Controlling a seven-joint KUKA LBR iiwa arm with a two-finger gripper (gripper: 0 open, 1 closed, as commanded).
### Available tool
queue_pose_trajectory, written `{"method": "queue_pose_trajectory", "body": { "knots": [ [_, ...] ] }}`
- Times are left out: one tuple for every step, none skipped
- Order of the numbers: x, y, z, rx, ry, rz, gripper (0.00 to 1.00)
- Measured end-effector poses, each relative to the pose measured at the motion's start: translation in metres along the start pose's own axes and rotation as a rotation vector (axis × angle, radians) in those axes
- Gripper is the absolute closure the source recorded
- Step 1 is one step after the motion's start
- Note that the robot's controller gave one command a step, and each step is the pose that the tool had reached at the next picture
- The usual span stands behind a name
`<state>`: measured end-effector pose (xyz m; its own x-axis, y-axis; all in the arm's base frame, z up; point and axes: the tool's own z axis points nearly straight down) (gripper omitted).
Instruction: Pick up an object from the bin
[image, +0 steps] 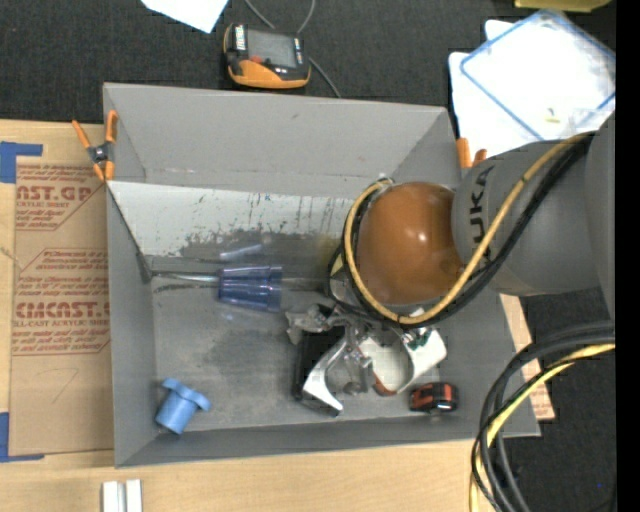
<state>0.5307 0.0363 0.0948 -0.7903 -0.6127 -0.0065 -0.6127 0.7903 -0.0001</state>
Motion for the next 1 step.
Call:
{"method": "queue_pose_trajectory", "body": {
  "knots": [
    [-0.0011, 0.0099, -0.04, -0.002, 0.002, 0.238, 0.0]
  ]
}}
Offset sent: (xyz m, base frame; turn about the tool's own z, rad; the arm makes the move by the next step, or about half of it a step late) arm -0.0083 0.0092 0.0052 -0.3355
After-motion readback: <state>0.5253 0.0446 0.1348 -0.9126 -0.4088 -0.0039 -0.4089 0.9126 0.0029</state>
